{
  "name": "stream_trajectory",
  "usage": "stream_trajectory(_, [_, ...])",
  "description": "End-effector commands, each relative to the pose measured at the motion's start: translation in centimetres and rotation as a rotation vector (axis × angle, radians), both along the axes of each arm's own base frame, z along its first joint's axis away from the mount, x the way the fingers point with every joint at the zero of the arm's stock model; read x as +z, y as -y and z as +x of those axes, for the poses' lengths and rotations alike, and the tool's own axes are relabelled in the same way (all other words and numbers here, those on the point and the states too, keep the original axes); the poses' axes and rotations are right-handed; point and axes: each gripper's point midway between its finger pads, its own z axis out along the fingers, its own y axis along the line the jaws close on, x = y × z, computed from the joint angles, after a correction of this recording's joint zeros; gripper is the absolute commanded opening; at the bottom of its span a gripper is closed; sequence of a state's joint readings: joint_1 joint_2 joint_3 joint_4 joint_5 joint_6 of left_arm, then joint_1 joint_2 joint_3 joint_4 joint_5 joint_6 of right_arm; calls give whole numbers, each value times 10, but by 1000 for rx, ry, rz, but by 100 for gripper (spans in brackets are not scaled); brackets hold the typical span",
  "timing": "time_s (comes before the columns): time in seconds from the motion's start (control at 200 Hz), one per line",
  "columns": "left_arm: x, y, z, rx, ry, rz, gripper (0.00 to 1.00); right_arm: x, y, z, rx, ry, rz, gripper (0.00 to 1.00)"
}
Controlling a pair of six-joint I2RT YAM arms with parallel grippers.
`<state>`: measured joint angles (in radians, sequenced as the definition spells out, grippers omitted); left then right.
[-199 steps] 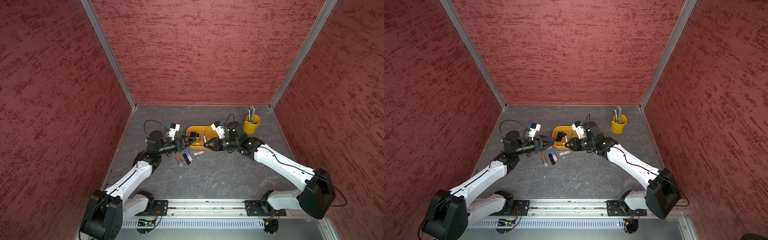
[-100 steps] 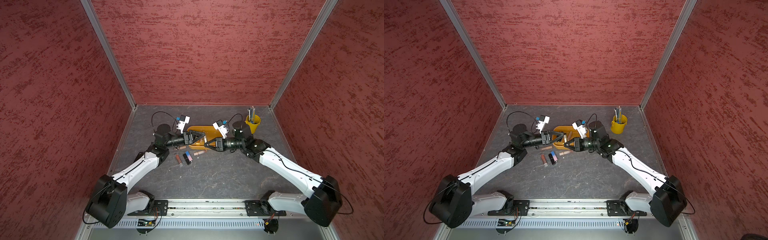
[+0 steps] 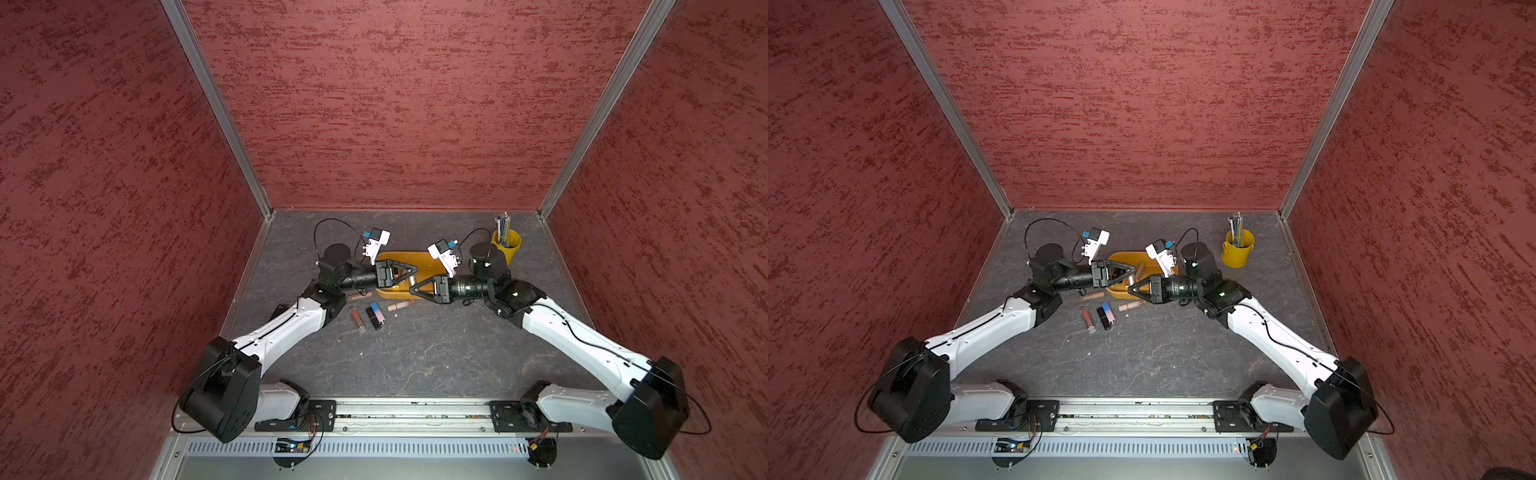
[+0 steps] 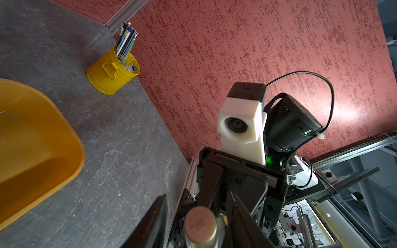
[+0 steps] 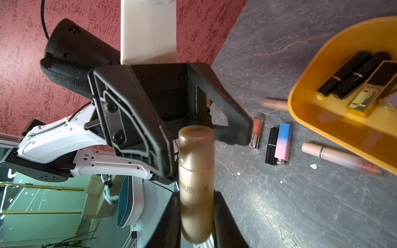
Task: Put the lipstick into the storage box
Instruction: Pick up the lipstick at the center of the board.
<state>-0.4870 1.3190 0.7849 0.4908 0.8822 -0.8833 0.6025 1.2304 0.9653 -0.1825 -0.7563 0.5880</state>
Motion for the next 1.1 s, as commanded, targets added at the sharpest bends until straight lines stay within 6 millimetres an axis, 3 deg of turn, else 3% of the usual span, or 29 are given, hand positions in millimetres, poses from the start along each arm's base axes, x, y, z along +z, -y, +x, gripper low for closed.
stream_trajectory(0.0, [6,3,-1,-18,30,-4,44,9,3,2,-6,33,25,19])
stream_trajectory(0.271, [4,4,-3,-31,26,1,43,9,6,5,-26,38,23,19])
stream_trajectory(0.546, [-4,6,-5,-43,-5,21,30,7,9,6,-38,34,21,19])
stream_trajectory(0.887, [-9,11,-8,-65,-16,42,28,6,10,7,-46,34,27,19])
stream_trajectory(1.092, [-9,13,-8,-73,-17,51,18,5,11,7,-49,32,28,19])
